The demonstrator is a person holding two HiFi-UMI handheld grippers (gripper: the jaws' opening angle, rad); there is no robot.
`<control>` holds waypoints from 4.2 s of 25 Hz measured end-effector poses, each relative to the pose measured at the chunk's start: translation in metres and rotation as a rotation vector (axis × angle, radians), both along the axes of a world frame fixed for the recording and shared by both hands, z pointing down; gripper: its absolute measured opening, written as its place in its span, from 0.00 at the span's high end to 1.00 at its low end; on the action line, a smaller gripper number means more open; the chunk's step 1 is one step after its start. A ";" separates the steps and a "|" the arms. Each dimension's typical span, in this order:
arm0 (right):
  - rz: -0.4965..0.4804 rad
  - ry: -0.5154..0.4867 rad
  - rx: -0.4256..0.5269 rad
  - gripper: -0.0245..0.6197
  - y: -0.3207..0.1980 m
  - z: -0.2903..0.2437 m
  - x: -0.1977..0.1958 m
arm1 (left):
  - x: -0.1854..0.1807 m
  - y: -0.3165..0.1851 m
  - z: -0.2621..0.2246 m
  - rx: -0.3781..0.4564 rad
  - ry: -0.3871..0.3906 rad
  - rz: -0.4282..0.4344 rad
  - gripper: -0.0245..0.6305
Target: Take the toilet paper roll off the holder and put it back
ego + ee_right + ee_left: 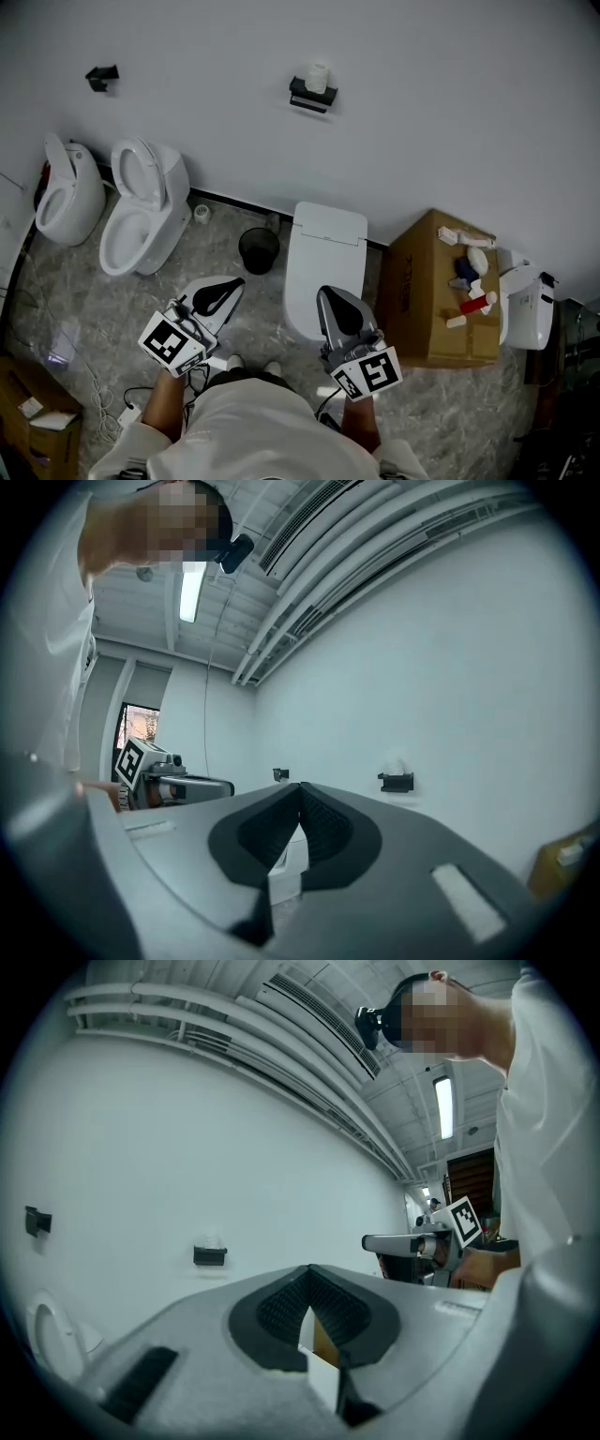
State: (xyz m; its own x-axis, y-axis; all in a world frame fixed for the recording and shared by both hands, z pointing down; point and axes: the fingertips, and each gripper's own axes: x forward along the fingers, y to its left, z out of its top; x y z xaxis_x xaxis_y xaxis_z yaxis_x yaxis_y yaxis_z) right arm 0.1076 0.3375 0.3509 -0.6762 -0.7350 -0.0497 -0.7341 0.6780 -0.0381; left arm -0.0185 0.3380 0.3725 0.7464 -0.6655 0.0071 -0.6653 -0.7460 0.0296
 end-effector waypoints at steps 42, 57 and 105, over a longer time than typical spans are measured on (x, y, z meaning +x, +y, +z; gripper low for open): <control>0.024 -0.043 -0.058 0.95 -0.071 0.038 0.072 | 0.051 -0.068 0.033 -0.062 -0.032 -0.019 0.96; 0.105 -0.009 -0.077 0.95 -0.259 0.028 -0.041 | -0.048 -0.274 0.033 -0.087 0.036 0.090 0.96; 0.155 -0.040 -0.095 0.94 -0.468 0.026 -0.045 | -0.065 -0.477 0.025 -0.104 0.036 0.105 0.96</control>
State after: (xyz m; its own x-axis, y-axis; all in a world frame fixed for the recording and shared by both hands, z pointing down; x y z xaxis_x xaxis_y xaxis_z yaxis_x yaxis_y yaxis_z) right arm 0.0621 -0.1304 0.3773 -0.5536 -0.8328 0.0003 -0.8259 0.5490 -0.1282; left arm -0.0840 -0.1391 0.3975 0.8126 -0.5811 0.0444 -0.5813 -0.8028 0.1330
